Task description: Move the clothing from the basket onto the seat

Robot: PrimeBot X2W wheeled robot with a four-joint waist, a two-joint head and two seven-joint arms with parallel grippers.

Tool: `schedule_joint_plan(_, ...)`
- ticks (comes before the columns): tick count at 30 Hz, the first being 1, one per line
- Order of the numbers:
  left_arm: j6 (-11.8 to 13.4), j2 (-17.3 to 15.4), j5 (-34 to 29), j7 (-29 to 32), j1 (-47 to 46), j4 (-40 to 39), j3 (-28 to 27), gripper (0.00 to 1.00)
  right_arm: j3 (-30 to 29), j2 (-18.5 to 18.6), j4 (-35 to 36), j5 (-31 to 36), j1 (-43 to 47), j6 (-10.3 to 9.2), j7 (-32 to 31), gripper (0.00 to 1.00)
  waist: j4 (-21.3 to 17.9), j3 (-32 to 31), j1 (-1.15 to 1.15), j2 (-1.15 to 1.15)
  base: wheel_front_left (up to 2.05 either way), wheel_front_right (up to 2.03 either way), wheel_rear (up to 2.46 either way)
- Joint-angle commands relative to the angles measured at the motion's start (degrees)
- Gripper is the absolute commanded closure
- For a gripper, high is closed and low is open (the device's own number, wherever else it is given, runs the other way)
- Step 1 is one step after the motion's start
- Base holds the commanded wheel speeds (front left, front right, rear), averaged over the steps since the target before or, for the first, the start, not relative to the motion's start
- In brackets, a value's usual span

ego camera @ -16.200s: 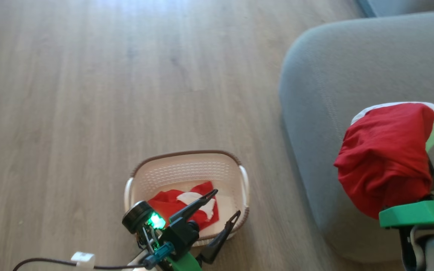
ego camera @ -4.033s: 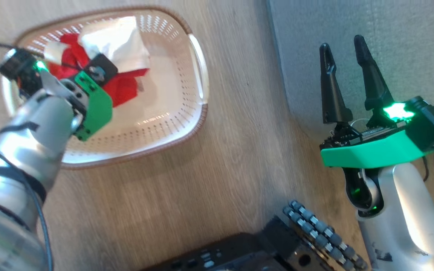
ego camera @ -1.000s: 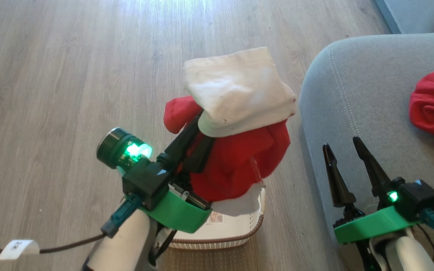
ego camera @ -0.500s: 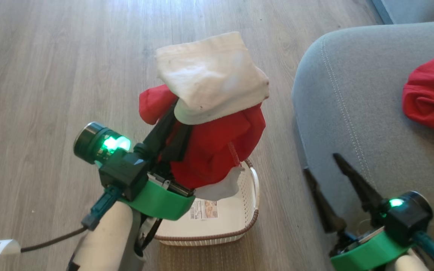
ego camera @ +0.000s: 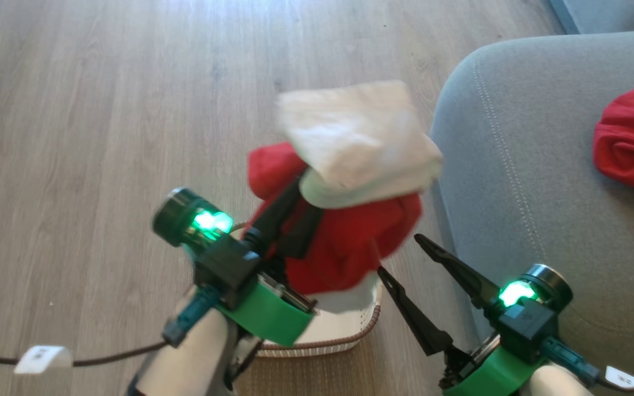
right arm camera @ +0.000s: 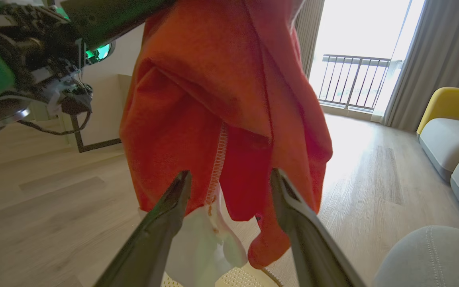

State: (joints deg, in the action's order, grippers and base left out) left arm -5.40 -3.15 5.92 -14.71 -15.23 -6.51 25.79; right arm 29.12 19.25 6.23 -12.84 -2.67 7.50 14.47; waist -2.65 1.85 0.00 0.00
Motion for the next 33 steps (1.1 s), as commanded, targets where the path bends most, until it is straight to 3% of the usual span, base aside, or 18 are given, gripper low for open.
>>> schedule_joint_plan(1, -0.14, 0.27, 0.28, -0.29, -3.31, -1.85, -0.75, 1.00, 1.12, 0.13, 1.05, -1.39, -2.14, -0.01, 0.52, 0.00, 0.47, 0.00, 0.00, 0.00, 0.00, 0.00, 0.00)
schedule_joint_plan(16, -0.15, 0.27, 1.23, -0.29, -3.87, -1.04, 7.13, 1.00, 7.39, -0.66, -3.25, -3.43, -7.95, -0.01, 0.52, 0.00, 3.12, -0.64, 0.00, 0.00, 0.00, 0.00, 0.00)
schedule_joint_plan(29, -0.51, 0.27, 1.46, -0.29, -4.33, -0.16, 9.63, 1.00, 10.18, -2.93, -5.69, -1.12, -11.35, -0.01, 0.52, 0.00, 4.03, -0.43, 0.00, 0.00, 0.00, 0.00, 0.00)
schedule_joint_plan(30, -0.52, 0.27, 1.45, -0.29, -4.18, -0.08, 9.73, 1.00, 10.01, -3.15, -5.95, -1.19, -11.21, -0.01, 0.52, 0.22, 4.07, -0.56, 0.00, 0.00, 0.00, 0.00, 0.00)
schedule_joint_plan(31, -0.53, 0.27, 1.43, -0.29, -4.03, 0.01, 9.80, 1.00, 9.81, -3.35, -6.24, -1.28, -11.10, -0.01, 0.52, 1.00, 4.10, -0.68, 0.00, 0.00, 0.00, 0.00, 0.00)
schedule_joint_plan(33, -0.55, 0.27, 1.34, -0.29, -3.75, 0.20, 9.84, 1.00, 8.67, -3.94, -6.60, -1.17, -10.88, -0.01, 0.52, 1.00, 4.16, -0.90, 0.00, 0.00, 0.00, 0.00, 0.00)
